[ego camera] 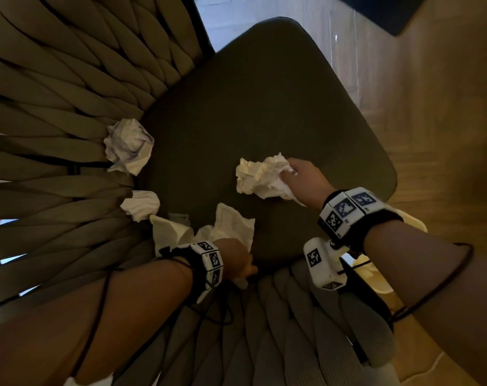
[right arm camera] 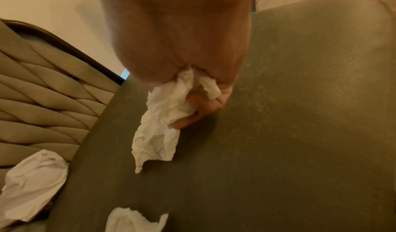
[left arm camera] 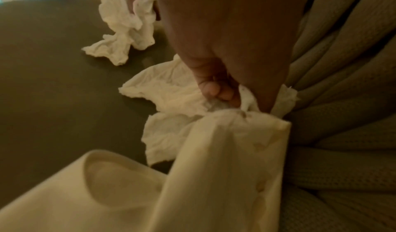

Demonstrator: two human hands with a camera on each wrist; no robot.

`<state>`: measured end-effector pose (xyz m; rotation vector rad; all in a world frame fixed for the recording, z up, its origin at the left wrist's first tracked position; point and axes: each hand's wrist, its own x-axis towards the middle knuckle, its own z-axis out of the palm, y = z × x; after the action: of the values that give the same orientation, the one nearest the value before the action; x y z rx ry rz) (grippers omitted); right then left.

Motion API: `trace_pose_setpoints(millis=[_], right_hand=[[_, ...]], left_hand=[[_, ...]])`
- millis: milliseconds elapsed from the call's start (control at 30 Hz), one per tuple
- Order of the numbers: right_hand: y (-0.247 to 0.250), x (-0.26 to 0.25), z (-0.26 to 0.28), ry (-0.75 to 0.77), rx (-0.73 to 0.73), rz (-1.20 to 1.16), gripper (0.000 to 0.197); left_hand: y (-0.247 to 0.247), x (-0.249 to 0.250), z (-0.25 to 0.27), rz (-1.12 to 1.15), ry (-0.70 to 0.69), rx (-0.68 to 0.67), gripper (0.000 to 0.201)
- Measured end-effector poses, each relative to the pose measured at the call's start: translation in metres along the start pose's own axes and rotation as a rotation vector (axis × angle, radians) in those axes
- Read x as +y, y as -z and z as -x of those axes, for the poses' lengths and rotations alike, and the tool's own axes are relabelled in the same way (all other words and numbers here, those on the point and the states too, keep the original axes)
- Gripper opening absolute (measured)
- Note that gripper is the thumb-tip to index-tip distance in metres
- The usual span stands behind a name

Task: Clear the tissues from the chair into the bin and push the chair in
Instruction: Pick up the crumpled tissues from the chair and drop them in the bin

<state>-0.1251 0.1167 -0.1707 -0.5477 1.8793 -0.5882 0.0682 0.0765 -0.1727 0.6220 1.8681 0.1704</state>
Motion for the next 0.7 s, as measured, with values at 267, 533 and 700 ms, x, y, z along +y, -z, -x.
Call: trace_pose_setpoints(millis=[267,533,700], right_hand=[[0.0,0.004,0.008,-0.054,-0.062,-0.032,0.024],[0.029,-0.003,0.021,-0.233,-0.203,-0.7,0.022],[0.062,0.017,0.029,-0.201,-0.262,-1.0,0.054]], left_hand=[[0.046,-0.023,0.049,0.922,0.364,0.701,0.02],[0.123,-0.041,0.055,1.595,0.378,1.158,0.025],[0.15,-0.045,0.005,1.029,0.593,1.084,0.02]])
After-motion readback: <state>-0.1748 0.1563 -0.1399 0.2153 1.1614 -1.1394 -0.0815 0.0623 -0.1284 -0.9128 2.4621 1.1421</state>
